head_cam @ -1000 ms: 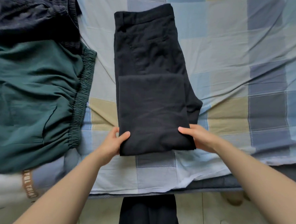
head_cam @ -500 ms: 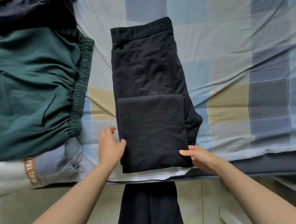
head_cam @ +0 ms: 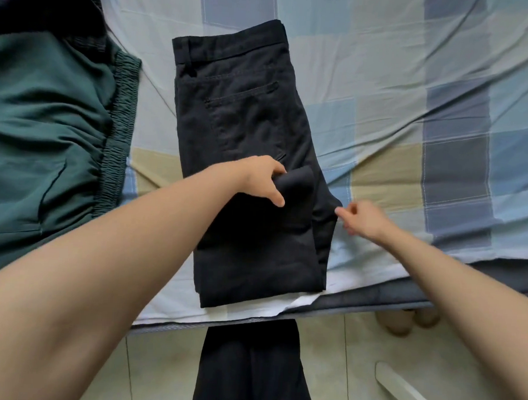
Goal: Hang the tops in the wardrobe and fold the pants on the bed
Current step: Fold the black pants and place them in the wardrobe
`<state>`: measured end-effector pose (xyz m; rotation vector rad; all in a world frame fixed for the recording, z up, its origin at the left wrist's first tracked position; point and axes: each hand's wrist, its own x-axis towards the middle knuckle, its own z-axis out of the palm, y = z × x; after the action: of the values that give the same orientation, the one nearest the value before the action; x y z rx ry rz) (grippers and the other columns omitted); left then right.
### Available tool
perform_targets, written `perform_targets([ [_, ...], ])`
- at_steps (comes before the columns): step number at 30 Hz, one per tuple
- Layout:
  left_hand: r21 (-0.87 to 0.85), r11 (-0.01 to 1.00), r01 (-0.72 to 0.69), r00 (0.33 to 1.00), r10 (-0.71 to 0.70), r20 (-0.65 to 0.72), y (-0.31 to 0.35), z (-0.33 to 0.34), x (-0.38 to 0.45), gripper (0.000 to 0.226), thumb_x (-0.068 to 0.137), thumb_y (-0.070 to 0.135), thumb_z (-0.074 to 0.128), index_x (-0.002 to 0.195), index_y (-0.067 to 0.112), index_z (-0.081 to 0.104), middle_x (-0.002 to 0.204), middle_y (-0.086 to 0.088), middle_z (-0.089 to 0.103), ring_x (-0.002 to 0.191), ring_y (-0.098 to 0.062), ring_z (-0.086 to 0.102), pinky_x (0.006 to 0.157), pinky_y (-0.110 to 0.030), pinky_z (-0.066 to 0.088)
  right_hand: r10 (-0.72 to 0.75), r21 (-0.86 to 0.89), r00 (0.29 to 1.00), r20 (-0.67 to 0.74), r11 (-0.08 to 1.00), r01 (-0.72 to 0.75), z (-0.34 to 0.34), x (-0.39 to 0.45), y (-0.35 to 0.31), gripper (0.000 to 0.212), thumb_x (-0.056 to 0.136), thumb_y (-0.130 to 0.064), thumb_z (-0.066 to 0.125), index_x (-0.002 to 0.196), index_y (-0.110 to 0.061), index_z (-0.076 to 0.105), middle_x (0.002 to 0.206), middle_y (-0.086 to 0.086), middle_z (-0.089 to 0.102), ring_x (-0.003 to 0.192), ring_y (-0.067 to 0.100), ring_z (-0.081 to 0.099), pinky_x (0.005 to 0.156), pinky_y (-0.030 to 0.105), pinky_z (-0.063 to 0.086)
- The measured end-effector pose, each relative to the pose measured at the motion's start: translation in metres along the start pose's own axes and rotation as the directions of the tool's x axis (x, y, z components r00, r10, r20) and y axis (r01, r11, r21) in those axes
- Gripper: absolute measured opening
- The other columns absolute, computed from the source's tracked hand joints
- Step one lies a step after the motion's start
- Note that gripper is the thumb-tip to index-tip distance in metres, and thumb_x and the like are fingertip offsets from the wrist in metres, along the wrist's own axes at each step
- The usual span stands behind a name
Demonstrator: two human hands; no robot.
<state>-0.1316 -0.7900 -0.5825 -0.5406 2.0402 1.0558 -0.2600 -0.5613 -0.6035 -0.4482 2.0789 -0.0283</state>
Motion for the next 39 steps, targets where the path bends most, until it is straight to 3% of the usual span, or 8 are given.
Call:
perform_targets([
  [3,0.03,0.986,-0.164,0.986,0.164,0.006,0.008,0.019,-0.024,0.021,0.079,0.029,0.075,0.099,0.027,0.071,0.085,0.01,0.067,0.096,-0.019,0.064,0.077,-0.025,0.043,0.035,0.167,0.993,-0.113,0.986,-0.016,-0.02,0.018,-0.002,0.027,0.091,-0.029,0.058,0.105,-0.005,0.059,0.103,0.018,0.067,0.098,0.034,0.063,0.092,0.045,0.05],
  [7,0.04,0.94,-0.339,0.94,0.337,0.051,0.011,0.047,-0.076,0.033,0.085,0.023,0.072,0.118,0.028,0.071,0.113,0.01,0.072,0.109,-0.009,0.062,0.092,-0.019,0.043,-0.04,0.292,0.998,0.044,0.956,0.025,-0.023,0.019,-0.019,0.048,0.091,-0.023,0.064,0.131,-0.002,0.052,0.12,0.011,0.06,0.106,0.02,0.058,0.088,0.03,0.047],
  [14,-0.264,0.908,-0.325,0.928,0.36,0.096,-0.003,0.066,-0.147,0.035,0.089,0.017,0.069,0.121,0.032,0.069,0.12,0.022,0.067,0.112,0.012,0.057,0.099,-0.016,0.044,-0.042,0.089,0.999,0.025,0.995,0.039,-0.011,0.004,-0.053,0.03,0.085,-0.016,0.059,0.063,-0.013,0.038,0.069,0.011,0.046,0.07,0.023,0.046,0.066,0.031,0.041],
  [19,-0.332,0.876,-0.349,0.907,0.405,0.116,-0.004,0.056,-0.156,0.034,0.089,0.017,0.068,0.119,0.032,0.07,0.114,0.025,0.068,0.104,0.015,0.06,0.092,-0.013,0.046,-0.098,0.003,0.995,-0.003,0.995,0.099,0.024,-0.01,-0.106,0.03,0.089,-0.029,0.048,0.069,-0.007,0.05,0.066,0.014,0.061,0.07,0.035,0.064,0.072,0.031,0.052],
  [31,-0.184,0.955,-0.234,0.96,0.197,-0.201,-0.02,-0.008,-0.041,0.011,0.092,0.032,0.064,0.082,0.033,0.068,0.081,0.011,0.068,0.078,-0.007,0.063,0.074,-0.03,0.051,0.022,0.507,0.768,0.64,0.739,-0.444,0.008,0.033,-0.103,0.089,0.079,-0.085,0.026,0.094,-0.01,0.072,0.09,0.01,0.075,0.08,0.022,0.073,0.065,0.029,0.057],
  [35,-0.043,0.999,-0.016,0.949,0.001,-0.315,-0.045,-0.002,-0.009,0.041,0.096,0.032,0.058,0.134,0.02,0.051,0.131,-0.003,0.057,0.12,-0.024,0.054,0.101,-0.044,0.045,0.094,0.484,0.933,0.346,0.834,-0.263,0.003,0.029,-0.083,0.056,0.098,-0.055,0.03,0.081,-0.012,0.061,0.073,0.007,0.066,0.06,0.021,0.059,0.056,0.027,0.047],
  [37,0.019,1.0,-0.018,0.903,0.024,-0.429,-0.057,0.004,-0.013,0.049,0.095,0.026,0.059,0.14,0.017,0.045,0.135,-0.005,0.051,0.123,-0.027,0.048,0.102,-0.047,0.043,-0.065,-0.073,0.995,-0.079,0.996,0.06,0.001,0.021,-0.073,0.02,0.094,-0.022,0.048,0.1,-0.006,0.058,0.101,0.017,0.064,0.085,0.032,0.061,0.069,0.036,0.049],
  [39,0.184,0.979,-0.086,0.819,0.175,-0.546,-0.072,0.012,-0.029,0.049,0.09,0.012,0.058,0.138,0.01,0.049,0.134,-0.009,0.052,0.122,-0.032,0.048,0.098,-0.049,0.045,-0.487,-0.545,0.839,-0.245,0.784,0.296,0.004,0.005,-0.068,0.046,0.079,0.003,0.052,0.124,-0.005,0.052,0.12,0.022,0.054,0.108,0.043,0.054,0.084,0.047,0.049],
])
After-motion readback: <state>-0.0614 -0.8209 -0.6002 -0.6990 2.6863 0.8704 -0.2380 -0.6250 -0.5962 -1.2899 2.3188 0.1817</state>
